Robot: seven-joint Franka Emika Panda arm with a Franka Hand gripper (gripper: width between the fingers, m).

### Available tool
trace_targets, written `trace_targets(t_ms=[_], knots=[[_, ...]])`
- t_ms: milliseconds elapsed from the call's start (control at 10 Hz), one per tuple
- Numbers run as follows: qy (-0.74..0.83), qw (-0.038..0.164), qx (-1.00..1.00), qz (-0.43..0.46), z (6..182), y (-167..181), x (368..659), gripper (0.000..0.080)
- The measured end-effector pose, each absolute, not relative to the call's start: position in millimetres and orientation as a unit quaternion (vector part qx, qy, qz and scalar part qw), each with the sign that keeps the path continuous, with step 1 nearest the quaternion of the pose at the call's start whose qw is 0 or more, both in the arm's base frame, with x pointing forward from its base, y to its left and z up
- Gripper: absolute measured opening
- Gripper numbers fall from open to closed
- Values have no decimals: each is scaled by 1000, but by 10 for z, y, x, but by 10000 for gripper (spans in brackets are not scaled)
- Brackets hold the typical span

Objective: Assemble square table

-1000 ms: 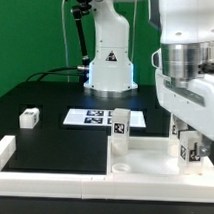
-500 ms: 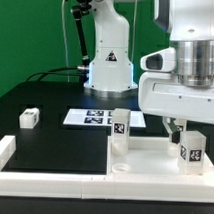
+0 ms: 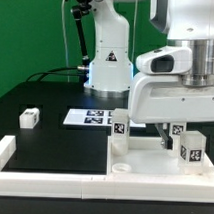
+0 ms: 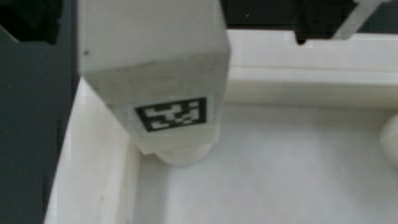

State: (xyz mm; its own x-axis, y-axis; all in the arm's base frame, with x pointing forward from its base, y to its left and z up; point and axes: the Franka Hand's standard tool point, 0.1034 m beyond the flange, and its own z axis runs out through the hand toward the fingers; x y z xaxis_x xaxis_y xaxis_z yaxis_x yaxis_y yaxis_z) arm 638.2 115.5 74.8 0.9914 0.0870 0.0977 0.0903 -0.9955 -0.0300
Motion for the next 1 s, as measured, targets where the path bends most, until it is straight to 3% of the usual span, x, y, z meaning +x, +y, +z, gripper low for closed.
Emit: trace_targets(t_ms=[100, 200, 300, 500, 1000], knots=[[-21, 19, -998, -48, 748, 1162, 6380, 648], [-13, 19, -999, -48, 747, 1161, 6380, 532], [15, 22, -999, -47, 747, 1165, 6380, 532], [95, 25, -994, -45, 747, 1168, 6379, 290], [326, 28, -944, -35, 741, 1118, 6365, 290]])
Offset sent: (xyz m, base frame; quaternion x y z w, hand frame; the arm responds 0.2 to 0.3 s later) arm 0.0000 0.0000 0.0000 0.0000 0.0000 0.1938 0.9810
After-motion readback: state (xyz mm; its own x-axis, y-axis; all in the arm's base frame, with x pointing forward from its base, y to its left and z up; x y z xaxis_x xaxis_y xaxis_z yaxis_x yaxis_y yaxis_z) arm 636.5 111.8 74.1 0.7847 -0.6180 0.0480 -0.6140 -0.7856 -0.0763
